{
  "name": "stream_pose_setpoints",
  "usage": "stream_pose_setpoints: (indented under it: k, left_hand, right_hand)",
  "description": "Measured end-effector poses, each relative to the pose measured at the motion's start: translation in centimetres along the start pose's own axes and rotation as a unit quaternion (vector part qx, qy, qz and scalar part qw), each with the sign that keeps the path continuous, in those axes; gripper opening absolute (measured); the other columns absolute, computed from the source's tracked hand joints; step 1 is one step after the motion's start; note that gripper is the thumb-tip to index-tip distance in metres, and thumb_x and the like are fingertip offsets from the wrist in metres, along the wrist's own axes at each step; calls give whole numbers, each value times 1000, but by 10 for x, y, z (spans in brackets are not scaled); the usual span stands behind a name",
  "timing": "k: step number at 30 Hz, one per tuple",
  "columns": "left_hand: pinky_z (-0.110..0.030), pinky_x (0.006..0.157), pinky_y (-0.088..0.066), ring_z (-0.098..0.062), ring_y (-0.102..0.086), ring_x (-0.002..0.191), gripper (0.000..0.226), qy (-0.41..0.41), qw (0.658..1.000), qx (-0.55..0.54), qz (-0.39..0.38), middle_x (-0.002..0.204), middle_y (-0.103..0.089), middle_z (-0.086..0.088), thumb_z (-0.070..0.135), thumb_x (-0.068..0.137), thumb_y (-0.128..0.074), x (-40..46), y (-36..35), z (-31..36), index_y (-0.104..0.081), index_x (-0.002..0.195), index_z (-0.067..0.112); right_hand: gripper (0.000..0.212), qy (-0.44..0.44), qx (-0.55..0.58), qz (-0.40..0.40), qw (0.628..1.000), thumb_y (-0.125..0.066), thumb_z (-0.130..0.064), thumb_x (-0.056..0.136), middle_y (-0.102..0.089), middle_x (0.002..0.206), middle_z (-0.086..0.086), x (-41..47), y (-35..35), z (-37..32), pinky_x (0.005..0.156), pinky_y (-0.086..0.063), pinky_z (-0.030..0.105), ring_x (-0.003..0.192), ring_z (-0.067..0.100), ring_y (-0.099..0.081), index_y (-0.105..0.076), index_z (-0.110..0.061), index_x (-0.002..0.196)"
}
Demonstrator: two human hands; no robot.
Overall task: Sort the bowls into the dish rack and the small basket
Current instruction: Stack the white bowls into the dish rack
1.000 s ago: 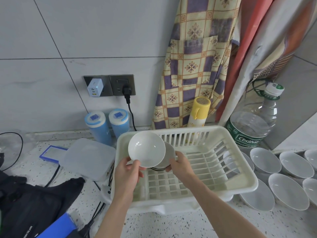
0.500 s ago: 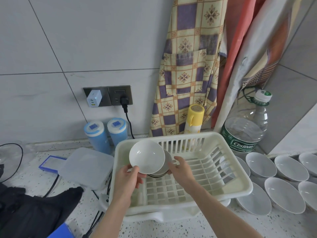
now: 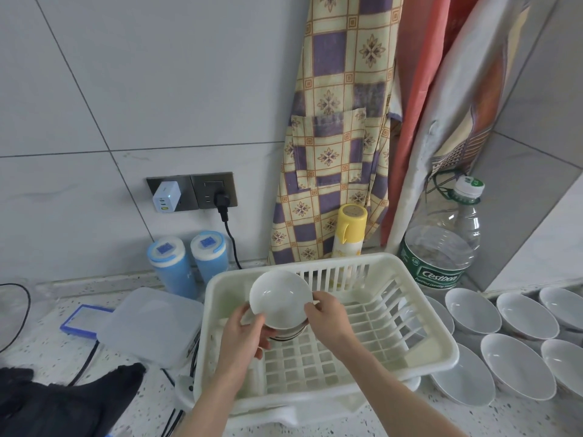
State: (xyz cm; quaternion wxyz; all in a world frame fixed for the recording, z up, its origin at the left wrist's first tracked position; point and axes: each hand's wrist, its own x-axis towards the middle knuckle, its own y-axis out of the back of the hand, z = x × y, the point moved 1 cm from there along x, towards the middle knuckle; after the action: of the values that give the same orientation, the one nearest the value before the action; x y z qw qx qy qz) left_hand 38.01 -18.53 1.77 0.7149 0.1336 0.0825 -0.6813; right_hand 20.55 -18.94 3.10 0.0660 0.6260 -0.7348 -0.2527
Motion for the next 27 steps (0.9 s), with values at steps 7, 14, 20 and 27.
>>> stream_pose_setpoints:
  k: [7, 14, 20, 27]
  left_hand:
    - [-14, 41, -41, -9, -62, 47, 58, -58, 995, 80, -10, 75, -77, 1, 24, 96, -60, 0, -3, -6, -35, 149, 27]
    - [-10, 44, -43, -5, -62, 48, 58, -54, 993, 106, -14, 79, -76, -2, 22, 96, -60, 3, -2, -10, -36, 149, 22]
    - [-7, 48, -44, -3, -63, 51, 50, -64, 987, 147, -32, 85, -74, -7, 14, 96, -56, 4, -1, -12, -44, 142, 29]
    - [-7, 47, -45, -2, -63, 51, 51, -76, 982, 168, -30, 85, -72, -7, 13, 96, -56, 5, -1, -13, -44, 143, 27]
  right_hand:
    - [18, -32, -46, 8, 998, -47, -13, 88, -73, 82, 9, 7, -2, 7, 49, -38, 23, 52, 13, -49, -64, -8, 93]
    - [23, -34, -67, 1, 997, -47, -17, 88, -73, 86, 8, 14, -3, 9, 50, -40, 24, 55, 14, -52, -63, -12, 105]
    - [36, -35, -54, -5, 998, -47, -17, 91, -72, 96, 10, 15, -6, 12, 50, -38, 23, 60, 12, -54, -55, -11, 125]
    - [36, -36, -11, -4, 999, -48, -19, 93, -71, 78, -1, 10, -6, 20, 45, -36, 15, 49, -3, -54, -54, -15, 128]
